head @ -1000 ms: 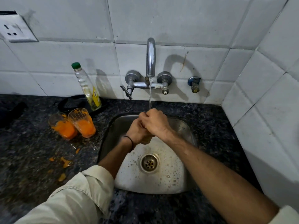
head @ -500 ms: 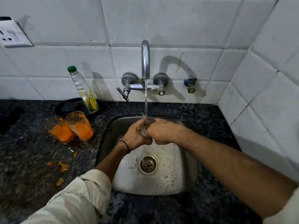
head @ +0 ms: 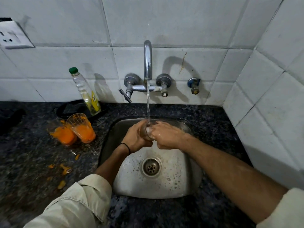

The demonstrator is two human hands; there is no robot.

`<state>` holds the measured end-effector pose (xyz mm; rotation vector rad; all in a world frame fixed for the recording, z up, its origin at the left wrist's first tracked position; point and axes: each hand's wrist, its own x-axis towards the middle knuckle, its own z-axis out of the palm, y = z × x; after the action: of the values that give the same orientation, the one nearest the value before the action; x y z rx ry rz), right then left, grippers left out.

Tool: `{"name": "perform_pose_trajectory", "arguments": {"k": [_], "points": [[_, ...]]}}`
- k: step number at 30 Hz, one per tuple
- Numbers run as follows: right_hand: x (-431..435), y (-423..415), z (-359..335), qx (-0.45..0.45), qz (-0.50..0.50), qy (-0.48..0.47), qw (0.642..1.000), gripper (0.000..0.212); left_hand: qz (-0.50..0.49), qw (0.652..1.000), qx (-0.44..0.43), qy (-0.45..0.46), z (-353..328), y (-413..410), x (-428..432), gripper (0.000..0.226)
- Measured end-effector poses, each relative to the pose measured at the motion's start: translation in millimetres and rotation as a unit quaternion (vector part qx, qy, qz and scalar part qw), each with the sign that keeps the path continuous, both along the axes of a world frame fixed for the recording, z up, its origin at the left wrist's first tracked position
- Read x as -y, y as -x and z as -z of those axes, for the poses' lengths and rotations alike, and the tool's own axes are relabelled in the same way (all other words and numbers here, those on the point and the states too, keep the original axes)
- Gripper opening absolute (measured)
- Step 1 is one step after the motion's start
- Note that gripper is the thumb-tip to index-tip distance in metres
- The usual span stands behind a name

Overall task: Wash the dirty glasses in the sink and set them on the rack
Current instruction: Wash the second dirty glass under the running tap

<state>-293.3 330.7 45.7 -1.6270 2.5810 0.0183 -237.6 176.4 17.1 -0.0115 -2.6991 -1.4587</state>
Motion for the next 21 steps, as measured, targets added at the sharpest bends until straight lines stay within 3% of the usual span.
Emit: {"name": "perform_pose_trajectory", "arguments": {"k": [2,4,6,8,10,11,13,15,17,19,21], "points": [[19,-13,0,0.111,0.123,0.042,0.985,0.033,-0.020,0.999,-0.025,-0.014,2,2,-2,0.054],[36,-24,4,0.270,0.247,0.125,0.922,0.029,-0.023,0.999,-0.029,0.014,6,3,2,0.043],[41,-32,9,0.312,0.282,0.204,0.884,0.022,-0.031,0.999,-0.008,0.035,7,3,9,0.035],[28,-29,16,0.245,0.181,0.219,0.927,0.028,-0.041,0.999,0.024,-0.006,7,1,16,0.044],[8,-10,18,0.083,0.035,0.126,0.988,0.032,-0.031,0.997,0.053,-0.041,5,-1,18,0.060],[2,2,14,0.012,-0.020,0.065,0.998,0.034,-0.023,0.997,0.061,-0.037,5,-2,17,0.065],[2,13,3,-0.027,-0.058,-0.021,0.998,0.031,-0.019,0.996,0.069,-0.046,5,-1,11,0.068],[15,10,-2,0.032,-0.014,-0.040,0.999,0.025,-0.035,0.995,0.059,-0.078,6,2,6,0.069],[30,4,-3,0.130,0.093,0.000,0.987,0.026,-0.053,0.993,0.046,-0.094,7,4,2,0.063],[37,0,-5,0.246,0.186,0.079,0.948,0.011,-0.073,0.992,0.041,-0.095,6,5,2,0.054],[35,-6,-6,0.357,0.218,0.188,0.889,0.018,-0.106,0.990,0.058,-0.065,6,5,5,0.051]]}}
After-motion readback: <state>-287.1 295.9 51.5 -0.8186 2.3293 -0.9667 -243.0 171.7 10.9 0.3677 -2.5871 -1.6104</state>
